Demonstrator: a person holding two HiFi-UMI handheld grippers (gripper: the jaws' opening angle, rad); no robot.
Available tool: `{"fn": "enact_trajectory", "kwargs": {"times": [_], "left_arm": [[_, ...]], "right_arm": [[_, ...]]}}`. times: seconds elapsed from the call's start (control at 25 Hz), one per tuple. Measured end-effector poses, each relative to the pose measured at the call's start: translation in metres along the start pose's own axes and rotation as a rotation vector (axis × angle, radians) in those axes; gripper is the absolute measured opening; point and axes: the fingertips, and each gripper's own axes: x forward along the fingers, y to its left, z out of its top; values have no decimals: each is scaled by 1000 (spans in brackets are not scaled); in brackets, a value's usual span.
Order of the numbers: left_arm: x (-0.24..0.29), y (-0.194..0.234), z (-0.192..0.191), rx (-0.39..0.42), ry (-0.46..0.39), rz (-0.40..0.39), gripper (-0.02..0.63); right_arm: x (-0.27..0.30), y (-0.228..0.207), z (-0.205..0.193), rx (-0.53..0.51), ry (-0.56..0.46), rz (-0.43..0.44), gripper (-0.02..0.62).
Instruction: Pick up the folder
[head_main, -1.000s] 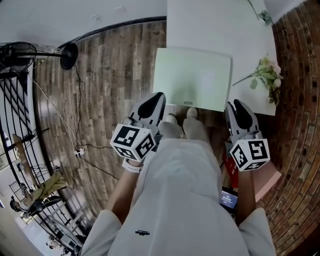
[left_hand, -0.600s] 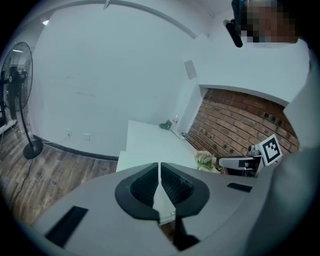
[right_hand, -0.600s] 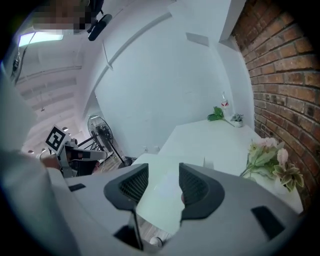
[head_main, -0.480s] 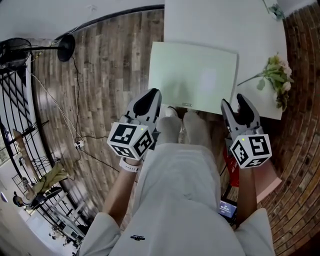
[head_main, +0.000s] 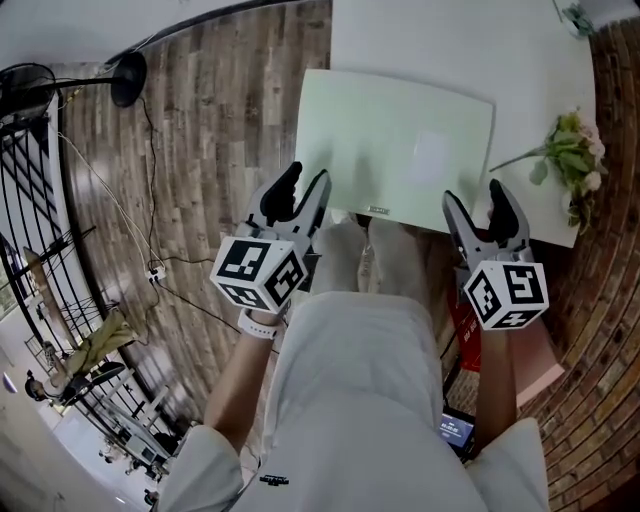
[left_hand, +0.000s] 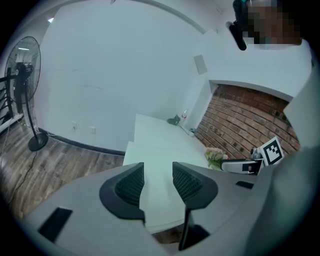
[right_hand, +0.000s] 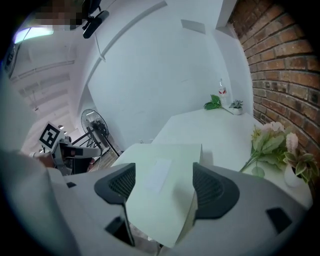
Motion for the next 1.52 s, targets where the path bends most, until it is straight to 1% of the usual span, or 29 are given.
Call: {"fn": "enact_trajectory", "kwargs": {"times": [0.08,0.2,0.28,0.36,0.44,0.6,0.68,0.8,1.04,1.16,1.36,1.52], "left_arm": [[7,8,-4,-3,12,21,188],[15,17,-13,-8,29,33,257],[20,22,-19,-15,38,33,281],[26,28,-24,-26,47,28,310],[33,33,-29,-30,58,34,327],[41,44,-32,-46,83,53,343],[46,48,-32,-55,95,45,347],[54,53,-38,-69,110,33,370],[69,61,-58,-123,177,20,388],[73,61,-65,-160,205,-8,391],[79,59,-73,-256,264,-88,393],[82,61,-76,-285,299,-102,393]], "right_arm": [[7,-7,-5,33,16,-7,355],[9,-16,-11,127,12,-21,359],[10,-20,-14,171,7,-22,359],[16,-22,-19,174,17,-25,362],[23,-24,-26,170,41,-26,374],[32,-28,-36,178,87,-26,400],[37,-29,-38,184,104,-24,409],[46,-30,-42,190,116,-18,413],[60,-32,-47,204,135,-12,422],[63,-32,-48,205,145,-13,430],[67,-33,-52,199,169,-35,444],[74,-33,-55,194,188,-62,460]]}}
